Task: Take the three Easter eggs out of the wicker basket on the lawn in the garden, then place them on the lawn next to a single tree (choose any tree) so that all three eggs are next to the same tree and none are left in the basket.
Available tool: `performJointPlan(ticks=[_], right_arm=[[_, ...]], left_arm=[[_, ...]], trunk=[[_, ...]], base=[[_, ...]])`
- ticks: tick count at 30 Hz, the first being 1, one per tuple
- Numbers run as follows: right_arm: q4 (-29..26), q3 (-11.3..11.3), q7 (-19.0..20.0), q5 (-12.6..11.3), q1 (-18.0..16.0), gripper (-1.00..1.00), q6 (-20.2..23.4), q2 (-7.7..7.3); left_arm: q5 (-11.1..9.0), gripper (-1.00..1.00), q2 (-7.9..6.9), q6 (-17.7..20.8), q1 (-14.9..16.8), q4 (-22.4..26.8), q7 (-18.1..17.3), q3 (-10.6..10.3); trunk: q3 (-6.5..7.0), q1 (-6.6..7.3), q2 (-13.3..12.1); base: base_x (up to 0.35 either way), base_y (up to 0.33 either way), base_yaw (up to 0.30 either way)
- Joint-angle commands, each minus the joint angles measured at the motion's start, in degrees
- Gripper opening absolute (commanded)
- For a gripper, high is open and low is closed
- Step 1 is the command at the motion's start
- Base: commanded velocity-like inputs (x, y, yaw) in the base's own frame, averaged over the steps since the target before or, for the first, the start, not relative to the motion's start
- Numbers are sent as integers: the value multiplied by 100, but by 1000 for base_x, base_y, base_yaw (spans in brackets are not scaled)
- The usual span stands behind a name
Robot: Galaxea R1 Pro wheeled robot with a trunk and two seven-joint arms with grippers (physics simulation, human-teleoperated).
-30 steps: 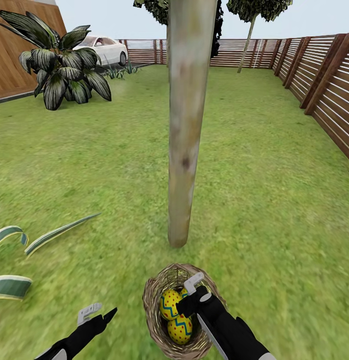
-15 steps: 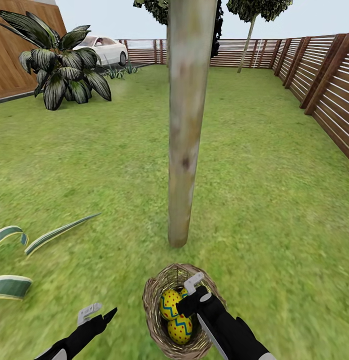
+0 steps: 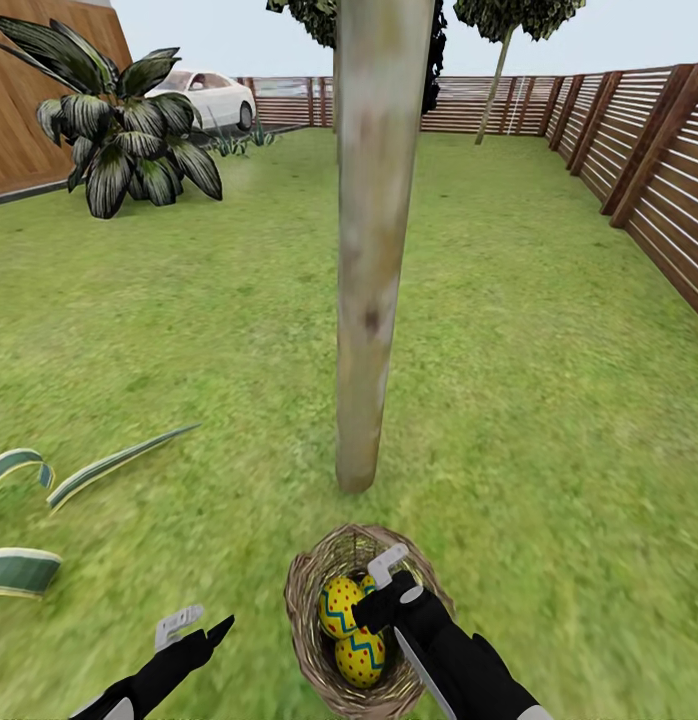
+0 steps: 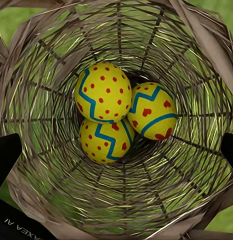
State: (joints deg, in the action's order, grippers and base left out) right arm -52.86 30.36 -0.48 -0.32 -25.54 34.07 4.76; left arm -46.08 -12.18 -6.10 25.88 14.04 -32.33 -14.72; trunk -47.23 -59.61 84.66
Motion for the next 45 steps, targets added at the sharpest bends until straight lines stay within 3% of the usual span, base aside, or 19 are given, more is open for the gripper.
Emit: performJointPlan(ticks=[1, 45], right_arm=[[-6, 8, -5, -3, -3, 100, 30, -1], [-14, 5, 2, 5, -3, 100, 29, -1]], left_arm=[[-33, 100, -4, -41, 4, -6, -6, -48], [-33, 100, 5, -41, 4, -6, -11, -65]], trunk=[[-11, 0, 2], [-406, 0, 2]], base=[[0, 0, 0], [0, 0, 0]])
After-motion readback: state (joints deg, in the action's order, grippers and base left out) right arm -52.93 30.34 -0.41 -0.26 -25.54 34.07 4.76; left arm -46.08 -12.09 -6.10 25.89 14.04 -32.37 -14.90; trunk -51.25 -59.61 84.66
